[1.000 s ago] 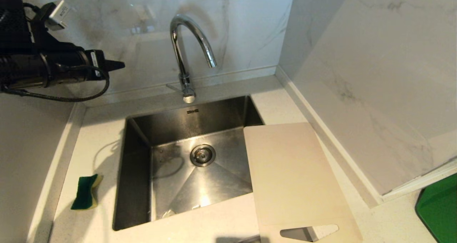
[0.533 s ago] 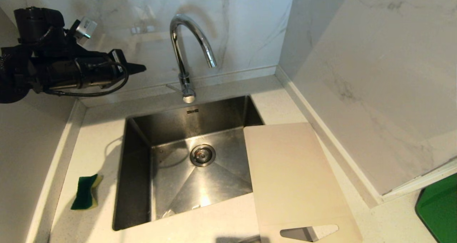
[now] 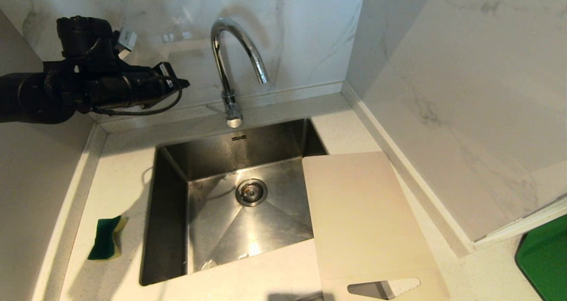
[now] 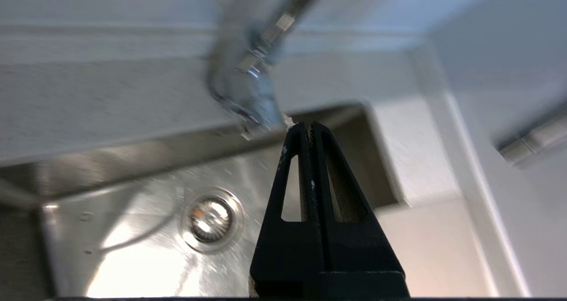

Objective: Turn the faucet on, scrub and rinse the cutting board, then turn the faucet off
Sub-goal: Turn on the tap

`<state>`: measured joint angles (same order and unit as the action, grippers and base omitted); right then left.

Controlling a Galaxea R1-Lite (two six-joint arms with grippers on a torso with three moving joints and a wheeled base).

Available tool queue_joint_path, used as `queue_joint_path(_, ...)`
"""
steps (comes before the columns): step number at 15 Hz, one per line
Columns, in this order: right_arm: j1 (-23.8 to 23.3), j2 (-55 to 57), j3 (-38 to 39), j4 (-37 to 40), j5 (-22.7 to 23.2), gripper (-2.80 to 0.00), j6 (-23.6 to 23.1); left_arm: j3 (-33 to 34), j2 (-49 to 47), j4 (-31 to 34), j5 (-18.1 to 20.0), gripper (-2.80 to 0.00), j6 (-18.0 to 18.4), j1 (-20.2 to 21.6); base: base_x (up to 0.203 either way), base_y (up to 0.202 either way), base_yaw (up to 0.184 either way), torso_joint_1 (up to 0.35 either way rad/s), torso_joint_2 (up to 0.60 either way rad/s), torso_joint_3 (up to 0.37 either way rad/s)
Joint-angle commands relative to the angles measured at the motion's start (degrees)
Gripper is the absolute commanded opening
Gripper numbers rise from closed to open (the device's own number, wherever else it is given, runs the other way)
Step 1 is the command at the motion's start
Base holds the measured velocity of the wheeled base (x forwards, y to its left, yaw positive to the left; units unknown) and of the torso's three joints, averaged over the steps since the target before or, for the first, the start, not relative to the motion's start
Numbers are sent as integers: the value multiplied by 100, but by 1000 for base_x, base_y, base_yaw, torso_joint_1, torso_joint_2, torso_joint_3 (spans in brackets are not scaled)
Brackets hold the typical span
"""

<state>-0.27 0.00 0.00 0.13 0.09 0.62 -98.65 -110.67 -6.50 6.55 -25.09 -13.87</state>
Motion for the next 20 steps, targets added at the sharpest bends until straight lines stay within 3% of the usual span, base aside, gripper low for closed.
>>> queue_joint_path(1, 0, 0, 0, 4, 0, -280, 8, -469, -265, 246, -391, -280, -10, -182, 0, 0, 0, 0, 0, 0)
queue_joint_path(4, 0, 0, 0, 4, 0, -280, 8, -1042, -569, 526, -970, -280, 75, -435, 0, 0, 0, 0, 0, 0)
queue_joint_path(6, 0, 0, 0, -4, 0, -280, 0, -1253, -839, 650, -1392, -280, 387, -592, 0, 0, 0, 0, 0, 0)
queue_joint_path(9, 0, 0, 0, 4, 0, -280, -1, -1262, -930, 650, -1588, -280, 532, -643, 0, 0, 0, 0, 0, 0)
queue_joint_path(10, 0, 0, 0, 4, 0, -280, 8, -1274, -973, 650, -1647, -57, 555, -643, 0, 0, 0, 0, 0, 0)
queue_joint_path(11, 0, 0, 0, -2, 0, -280, -1, -1279, -992, 650, -1726, 0, 591, -643, 0, 0, 0, 0, 0, 0)
queue_joint_path(16, 0, 0, 0, 4, 0, -280, -1, -1279, -1004, 806, -1996, 0, 916, -719, 0, 0, 0, 0, 0, 0)
queue_joint_path(20, 0, 0, 0, 4, 0, -280, 1, -1278, -1114, 745, -2722, 0, 1134, -819, 0, 0, 0, 0, 0, 0)
